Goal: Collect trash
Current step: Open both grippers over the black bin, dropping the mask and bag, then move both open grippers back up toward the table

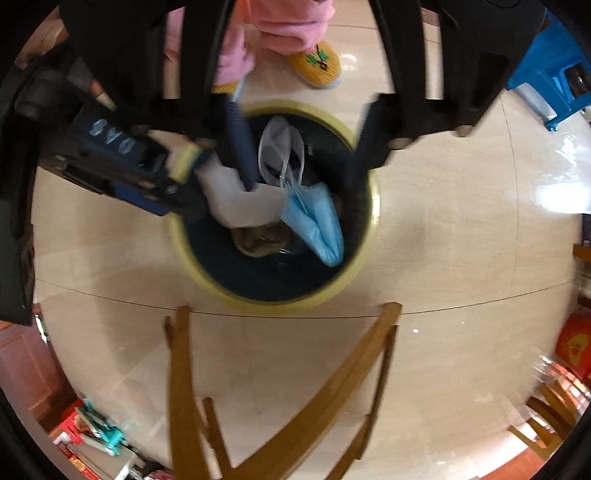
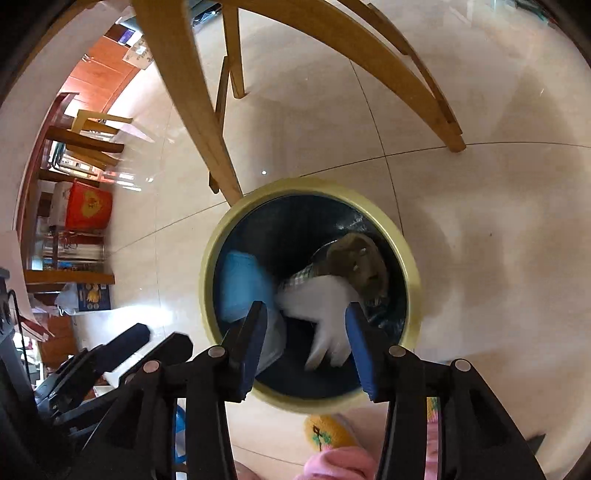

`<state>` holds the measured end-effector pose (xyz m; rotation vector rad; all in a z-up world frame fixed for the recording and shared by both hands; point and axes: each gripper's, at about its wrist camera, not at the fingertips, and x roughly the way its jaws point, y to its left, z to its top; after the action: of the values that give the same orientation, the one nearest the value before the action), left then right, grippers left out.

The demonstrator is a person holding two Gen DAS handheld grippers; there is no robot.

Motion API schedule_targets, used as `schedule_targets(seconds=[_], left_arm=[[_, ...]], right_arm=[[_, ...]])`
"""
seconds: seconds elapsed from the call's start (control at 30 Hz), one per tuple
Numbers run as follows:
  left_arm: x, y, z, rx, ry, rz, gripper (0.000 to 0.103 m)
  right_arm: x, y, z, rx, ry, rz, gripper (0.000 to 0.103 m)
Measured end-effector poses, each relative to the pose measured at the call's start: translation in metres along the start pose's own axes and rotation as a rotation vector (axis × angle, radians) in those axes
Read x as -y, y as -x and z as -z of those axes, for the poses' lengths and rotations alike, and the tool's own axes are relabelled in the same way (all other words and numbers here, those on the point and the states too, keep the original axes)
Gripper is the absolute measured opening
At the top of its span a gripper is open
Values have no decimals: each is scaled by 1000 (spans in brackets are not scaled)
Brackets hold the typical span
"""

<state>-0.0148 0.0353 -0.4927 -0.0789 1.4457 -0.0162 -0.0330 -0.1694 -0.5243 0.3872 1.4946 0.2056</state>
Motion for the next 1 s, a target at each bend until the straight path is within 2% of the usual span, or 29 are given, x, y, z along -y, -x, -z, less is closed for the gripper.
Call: schedule_targets(seconds=[0.03,0.07,0.23,0.43,0.63,1.0], left_arm=[[-3,-3,0,1,11,5,74],[-6,-3,0,4,19,9,76],[-18,-1,-1,17,33,3,76],[-18,33,0,48,36,16,76],[-15,96,-1,79,40,24,76],[-10,249,-6,178,9,49,76]], right_arm=[[0,-3,0,3,-2,3,49],[1,-2,0,9,2,11,50],[4,1,7,20,32,36,50],[-1,24,13,44,63,59,51],[-20,80,19,62,88,68,50],[-75,220,40,114,109,71,50]])
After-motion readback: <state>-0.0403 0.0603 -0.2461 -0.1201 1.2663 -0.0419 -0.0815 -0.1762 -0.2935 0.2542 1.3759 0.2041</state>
